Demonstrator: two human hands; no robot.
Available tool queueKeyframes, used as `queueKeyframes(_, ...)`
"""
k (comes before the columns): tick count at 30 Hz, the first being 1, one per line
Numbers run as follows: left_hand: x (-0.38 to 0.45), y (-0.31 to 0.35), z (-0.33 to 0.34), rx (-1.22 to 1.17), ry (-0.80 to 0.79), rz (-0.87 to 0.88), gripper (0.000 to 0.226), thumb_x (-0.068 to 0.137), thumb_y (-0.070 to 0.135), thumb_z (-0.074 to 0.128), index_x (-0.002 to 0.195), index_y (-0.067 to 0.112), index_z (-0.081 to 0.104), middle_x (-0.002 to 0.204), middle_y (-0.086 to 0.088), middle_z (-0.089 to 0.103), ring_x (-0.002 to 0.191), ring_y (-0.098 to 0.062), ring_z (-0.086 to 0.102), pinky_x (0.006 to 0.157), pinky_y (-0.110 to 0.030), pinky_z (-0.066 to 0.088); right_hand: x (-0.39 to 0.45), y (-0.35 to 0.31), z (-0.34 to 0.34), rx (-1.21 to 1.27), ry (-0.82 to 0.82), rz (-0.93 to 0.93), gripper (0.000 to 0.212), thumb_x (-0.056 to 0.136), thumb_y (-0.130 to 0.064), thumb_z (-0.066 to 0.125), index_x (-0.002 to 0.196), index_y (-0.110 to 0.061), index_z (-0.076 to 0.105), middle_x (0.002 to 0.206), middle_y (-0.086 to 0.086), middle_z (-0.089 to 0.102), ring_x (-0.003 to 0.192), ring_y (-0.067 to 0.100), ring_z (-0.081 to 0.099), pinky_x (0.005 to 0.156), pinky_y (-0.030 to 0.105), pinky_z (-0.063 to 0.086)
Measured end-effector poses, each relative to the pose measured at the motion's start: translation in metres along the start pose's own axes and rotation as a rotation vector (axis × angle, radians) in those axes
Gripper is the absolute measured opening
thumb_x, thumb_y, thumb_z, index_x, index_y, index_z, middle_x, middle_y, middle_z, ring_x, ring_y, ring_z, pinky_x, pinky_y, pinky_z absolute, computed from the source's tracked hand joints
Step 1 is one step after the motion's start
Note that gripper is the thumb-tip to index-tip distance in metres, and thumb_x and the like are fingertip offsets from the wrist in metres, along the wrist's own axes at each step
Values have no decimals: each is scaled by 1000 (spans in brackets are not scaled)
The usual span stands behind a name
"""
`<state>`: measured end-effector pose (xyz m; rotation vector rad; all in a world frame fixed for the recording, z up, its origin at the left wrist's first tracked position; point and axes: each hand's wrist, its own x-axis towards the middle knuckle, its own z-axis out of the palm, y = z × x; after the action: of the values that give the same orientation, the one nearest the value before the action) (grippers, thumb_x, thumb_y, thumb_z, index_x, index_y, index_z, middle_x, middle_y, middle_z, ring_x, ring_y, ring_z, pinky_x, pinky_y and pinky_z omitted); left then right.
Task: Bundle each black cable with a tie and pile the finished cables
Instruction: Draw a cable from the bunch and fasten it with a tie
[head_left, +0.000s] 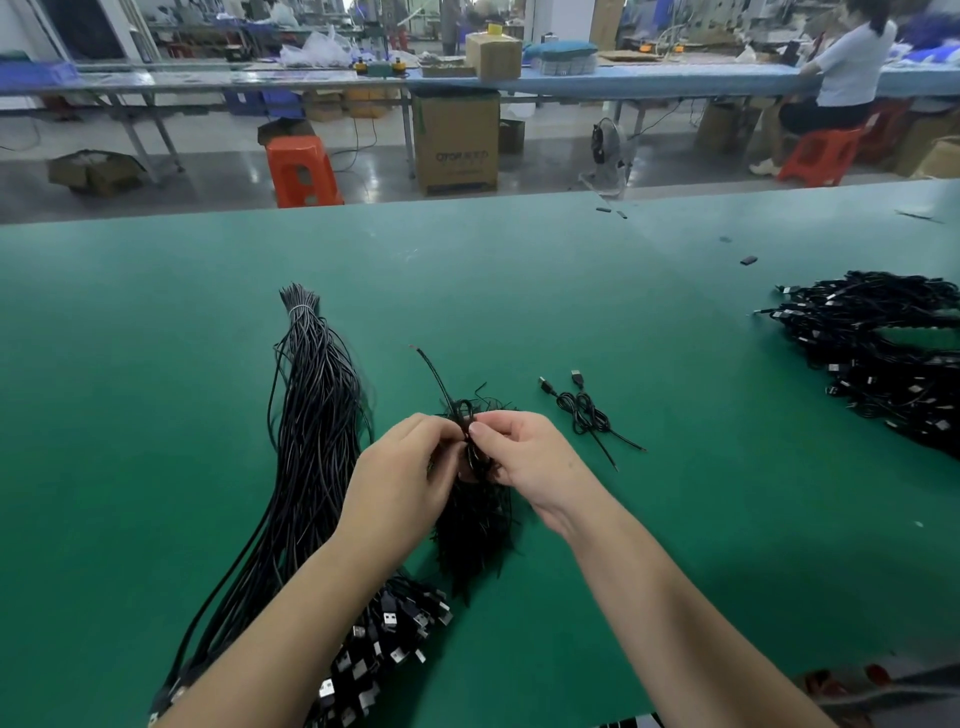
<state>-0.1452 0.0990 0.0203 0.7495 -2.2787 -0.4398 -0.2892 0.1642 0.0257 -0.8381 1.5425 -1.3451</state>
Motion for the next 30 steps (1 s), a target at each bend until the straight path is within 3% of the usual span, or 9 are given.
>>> queueKeyframes(4, 2, 5, -8, 160, -26, 157, 16, 94, 19, 55, 90, 9, 67, 84, -1, 63, 74, -23, 62, 58, -35, 53, -1, 0, -2, 54, 34, 2, 17, 98, -13, 65, 111, -16, 56, 80, 11, 71, 65, 22, 67, 63, 33, 56)
queueKeyframes(8, 2, 6, -11, 111, -56, 136, 9, 93, 15, 59, 92, 10, 66, 85, 1, 61, 75, -19, 59, 61, -36, 52, -3, -5, -9, 78, -90, -7, 5, 101, -12, 60, 99, -12, 65, 79, 15, 66, 54, 25, 65, 52, 28, 55)
queueKeyframes(13, 5, 3, -13, -314, -57, -268, 13, 92, 16, 67, 83, 24, 63, 70, 12, 65, 61, -4, 56, 57, -17, 42, -4, -4, -18, 96, -233, -65, 26, 99, 2, 56, 110, -15, 72, 103, 14, 75, 89, 25, 69, 97, 47, 54)
queueKeyframes(15, 9, 1, -15, -493, -90, -389, 15, 93, 14, 67, 80, 21, 65, 63, 12, 63, 56, -6, 52, 58, -23, 42, -5, -3, -18, 81, -245, -118, 29, 93, 8, 63, 110, -13, 73, 99, 12, 75, 84, 19, 69, 86, 33, 59)
queueKeyframes(18, 10, 0, -16, -589, -116, -447, 15, 93, 14, 67, 79, 19, 64, 61, 8, 59, 59, -14, 50, 61, -33, 42, -4, -3, -18, -12, -140, -140, 13, 90, -11, 74, 100, -19, 76, 78, 1, 68, 61, 13, 55, 62, 22, 48)
queueKeyframes(20, 8, 1, -15, -474, -98, -375, 15, 93, 16, 67, 80, 22, 61, 62, 11, 58, 57, -7, 49, 59, -24, 42, -3, -2, -17, -45, -87, -114, 6, 93, -23, 72, 92, -24, 78, 69, -2, 61, 54, 15, 45, 53, 22, 40)
queueKeyframes(22, 5, 5, -12, -214, -58, -215, 13, 93, 18, 65, 83, 21, 58, 69, 13, 57, 63, -4, 51, 59, -16, 39, -3, -1, -15, -20, -94, -61, 20, 98, -26, 65, 83, -25, 77, 63, 0, 55, 49, 12, 42, 45, 21, 35)
queueKeyframes(28, -6, 3, -8, 246, -34, 305, 10, 89, 6, 57, 81, 6, 62, 79, -6, 57, 71, -25, 58, 59, -36, 51, -3, 2, -9, 33, -103, 14, 2, 100, -13, 59, 102, -12, 59, 64, 10, 64, 42, 14, 38, 36, 22, 31)
queueKeyframes(30, -10, 3, -7, 267, -54, 325, 14, 90, 9, 53, 81, 4, 63, 79, -7, 59, 71, -28, 61, 58, -38, 53, -6, 4, -10, 22, -150, 7, 6, 102, -12, 56, 100, -11, 61, 63, 11, 65, 43, 14, 40, 37, 23, 34)
